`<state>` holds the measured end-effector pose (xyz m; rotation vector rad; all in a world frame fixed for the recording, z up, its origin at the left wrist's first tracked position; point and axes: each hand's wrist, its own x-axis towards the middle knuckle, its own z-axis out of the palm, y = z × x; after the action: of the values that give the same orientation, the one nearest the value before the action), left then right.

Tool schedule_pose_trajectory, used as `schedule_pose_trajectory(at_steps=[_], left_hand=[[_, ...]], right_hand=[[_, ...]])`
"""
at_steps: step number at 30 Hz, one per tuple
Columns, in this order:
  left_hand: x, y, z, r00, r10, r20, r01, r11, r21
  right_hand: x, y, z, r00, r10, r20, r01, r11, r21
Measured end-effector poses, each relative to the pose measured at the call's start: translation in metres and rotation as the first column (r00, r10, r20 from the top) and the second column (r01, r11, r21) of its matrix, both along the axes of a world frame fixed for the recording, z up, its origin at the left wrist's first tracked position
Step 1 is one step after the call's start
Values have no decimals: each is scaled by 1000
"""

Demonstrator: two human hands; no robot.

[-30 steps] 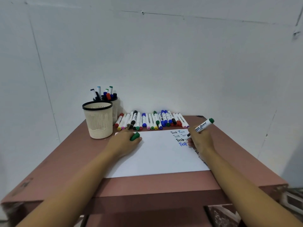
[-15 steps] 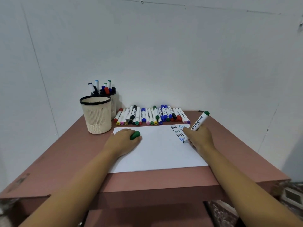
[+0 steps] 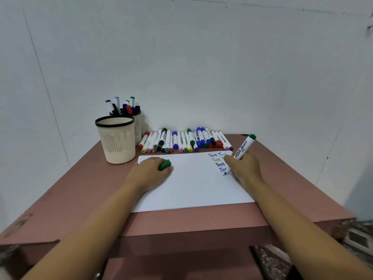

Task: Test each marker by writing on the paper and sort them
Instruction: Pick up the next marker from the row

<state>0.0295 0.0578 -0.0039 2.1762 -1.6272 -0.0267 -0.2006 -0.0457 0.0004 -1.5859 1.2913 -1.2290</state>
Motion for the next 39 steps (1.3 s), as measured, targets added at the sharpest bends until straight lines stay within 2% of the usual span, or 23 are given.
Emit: schedule_pose_trajectory(at_steps=[8, 14, 19, 30, 34, 39], left_hand=[[-1, 1, 0, 1000, 1, -20, -1, 1000, 3], [-2, 1, 1, 1000, 3, -19, -3, 1000, 4], [-2, 2, 1, 1000, 4, -20, -4, 1000, 6], [-2, 2, 2, 1000, -1, -16, 1, 1000, 12], [-3, 3, 2, 1000, 1, -23, 0, 1000, 5], [-3, 2, 3, 1000, -4, -24, 4, 1000, 6]], right_hand=[[0, 1, 1, 997, 67, -46, -68, 997, -19], [-4, 0, 1, 997, -36, 73, 36, 999, 9], [-2, 2, 0, 998, -26, -65, 23, 999, -49], [-2, 4, 4, 997, -56, -61, 53, 997, -53], [-4, 4, 2, 994, -108, 8, 108, 992, -58], [-3, 5, 2, 993, -101, -54, 96, 992, -87]])
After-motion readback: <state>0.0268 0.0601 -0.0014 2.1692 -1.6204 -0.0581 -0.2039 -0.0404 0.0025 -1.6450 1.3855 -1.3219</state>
